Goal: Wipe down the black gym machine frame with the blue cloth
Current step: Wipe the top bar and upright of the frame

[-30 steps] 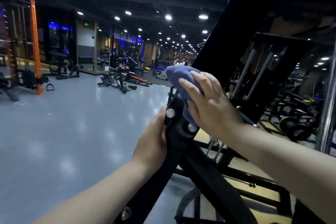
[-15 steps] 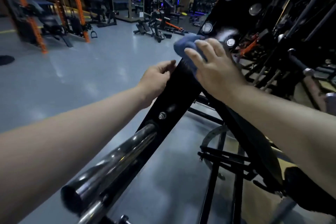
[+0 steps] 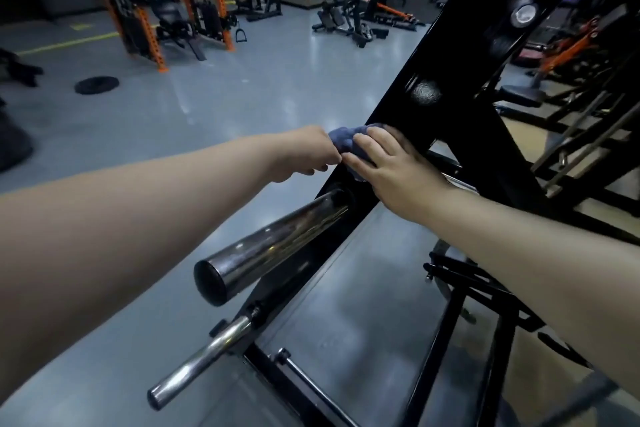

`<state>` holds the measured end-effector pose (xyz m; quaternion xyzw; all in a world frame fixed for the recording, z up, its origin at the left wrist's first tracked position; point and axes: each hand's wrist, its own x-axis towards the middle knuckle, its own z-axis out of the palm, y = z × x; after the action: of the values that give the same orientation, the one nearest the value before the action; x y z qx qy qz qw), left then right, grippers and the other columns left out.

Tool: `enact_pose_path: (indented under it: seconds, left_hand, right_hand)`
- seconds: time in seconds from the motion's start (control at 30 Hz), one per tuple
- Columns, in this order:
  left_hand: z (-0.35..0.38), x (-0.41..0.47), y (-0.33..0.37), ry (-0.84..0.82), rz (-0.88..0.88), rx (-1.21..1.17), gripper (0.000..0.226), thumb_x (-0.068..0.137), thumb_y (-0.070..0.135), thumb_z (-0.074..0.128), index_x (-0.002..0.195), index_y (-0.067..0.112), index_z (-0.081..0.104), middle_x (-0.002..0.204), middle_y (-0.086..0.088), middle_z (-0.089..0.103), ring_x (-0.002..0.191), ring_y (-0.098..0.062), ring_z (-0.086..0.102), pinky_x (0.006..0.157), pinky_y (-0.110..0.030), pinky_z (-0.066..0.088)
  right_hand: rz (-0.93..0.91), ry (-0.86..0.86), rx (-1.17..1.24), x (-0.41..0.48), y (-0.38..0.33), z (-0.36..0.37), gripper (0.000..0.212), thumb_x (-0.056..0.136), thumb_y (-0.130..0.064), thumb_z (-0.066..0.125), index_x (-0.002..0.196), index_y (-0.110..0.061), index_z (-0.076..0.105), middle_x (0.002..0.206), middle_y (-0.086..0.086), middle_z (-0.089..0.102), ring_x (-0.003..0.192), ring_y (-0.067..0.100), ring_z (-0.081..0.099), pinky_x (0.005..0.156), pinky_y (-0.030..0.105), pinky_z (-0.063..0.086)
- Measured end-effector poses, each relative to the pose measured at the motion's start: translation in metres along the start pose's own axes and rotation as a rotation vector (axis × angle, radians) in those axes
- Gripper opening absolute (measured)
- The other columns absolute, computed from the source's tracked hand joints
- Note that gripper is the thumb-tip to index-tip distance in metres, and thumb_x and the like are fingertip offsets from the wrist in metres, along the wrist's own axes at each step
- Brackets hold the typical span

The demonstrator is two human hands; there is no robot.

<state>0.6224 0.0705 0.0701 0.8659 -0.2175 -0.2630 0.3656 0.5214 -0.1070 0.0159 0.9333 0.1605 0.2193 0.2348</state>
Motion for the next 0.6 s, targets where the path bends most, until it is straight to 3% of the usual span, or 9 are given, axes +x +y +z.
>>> enact_pose_path:
  seconds: [0.03,0.1,0.2,0.33,0.47,0.53,0.6]
  left_hand:
    - [-0.001,-0.002,-0.002,-0.014,0.0,0.009,0.024,0.093,0.016,0.062,0.115,0.008,0.066,0.111,-0.008,0.071,0.105,-0.019,0.068,0.093,-0.034,0.053]
    - [-0.001,-0.004,-0.005,-0.052,0.005,0.002,0.025,0.095,0.015,0.06,0.118,0.008,0.065,0.115,-0.007,0.07,0.105,-0.018,0.068,0.093,-0.034,0.053]
    - [-0.002,-0.005,-0.01,-0.072,-0.002,0.003,0.022,0.096,0.016,0.058,0.115,0.008,0.065,0.113,-0.005,0.07,0.102,-0.017,0.068,0.092,-0.033,0.052]
    - [-0.005,-0.003,-0.014,-0.119,-0.002,0.035,0.019,0.097,0.02,0.055,0.108,0.01,0.066,0.111,-0.004,0.07,0.105,-0.018,0.067,0.097,-0.035,0.051]
    - [-0.005,0.004,-0.021,-0.125,0.003,0.014,0.028,0.099,0.02,0.05,0.117,0.009,0.066,0.116,-0.006,0.071,0.107,-0.018,0.068,0.095,-0.032,0.051]
    - [-0.005,0.011,-0.022,-0.11,0.036,-0.043,0.028,0.096,0.021,0.051,0.117,0.01,0.066,0.12,-0.008,0.07,0.111,-0.019,0.067,0.089,-0.03,0.047]
    - [-0.006,0.014,-0.021,-0.087,0.078,-0.106,0.022,0.087,0.029,0.056,0.108,0.023,0.06,0.118,-0.007,0.069,0.114,-0.022,0.065,0.094,-0.032,0.047]
  right_hand:
    - [0.007,0.01,0.015,0.001,0.0,0.0,0.062,0.101,-0.015,0.009,0.127,-0.007,0.065,0.126,0.021,0.063,0.125,0.044,0.056,0.118,0.051,0.032]
    - [-0.003,0.045,0.049,0.004,0.001,0.001,0.048,0.091,-0.009,0.034,0.129,-0.007,0.064,0.127,0.019,0.061,0.125,0.044,0.053,0.118,0.05,0.033]
    - [0.011,-0.025,0.209,0.009,-0.002,-0.003,0.063,0.067,-0.003,0.064,0.13,-0.006,0.062,0.126,0.019,0.059,0.122,0.044,0.051,0.113,0.049,0.037]
    - [-0.008,-0.057,0.34,0.006,-0.004,-0.007,0.061,0.068,-0.002,0.059,0.128,-0.007,0.065,0.124,0.018,0.06,0.12,0.043,0.052,0.104,0.049,0.046]
    - [-0.185,-0.078,0.128,0.008,0.027,-0.016,0.056,0.071,-0.004,0.067,0.125,-0.017,0.068,0.127,0.013,0.06,0.117,0.039,0.056,0.099,0.051,0.048]
    - [-0.102,-0.026,-0.002,0.013,0.038,-0.026,0.047,0.078,-0.01,0.066,0.124,-0.018,0.067,0.13,0.012,0.059,0.121,0.038,0.055,0.104,0.05,0.044]
    - [0.169,0.09,-0.089,0.015,0.033,-0.032,0.045,0.086,-0.016,0.055,0.13,-0.016,0.063,0.136,0.018,0.056,0.128,0.041,0.05,0.11,0.052,0.037]
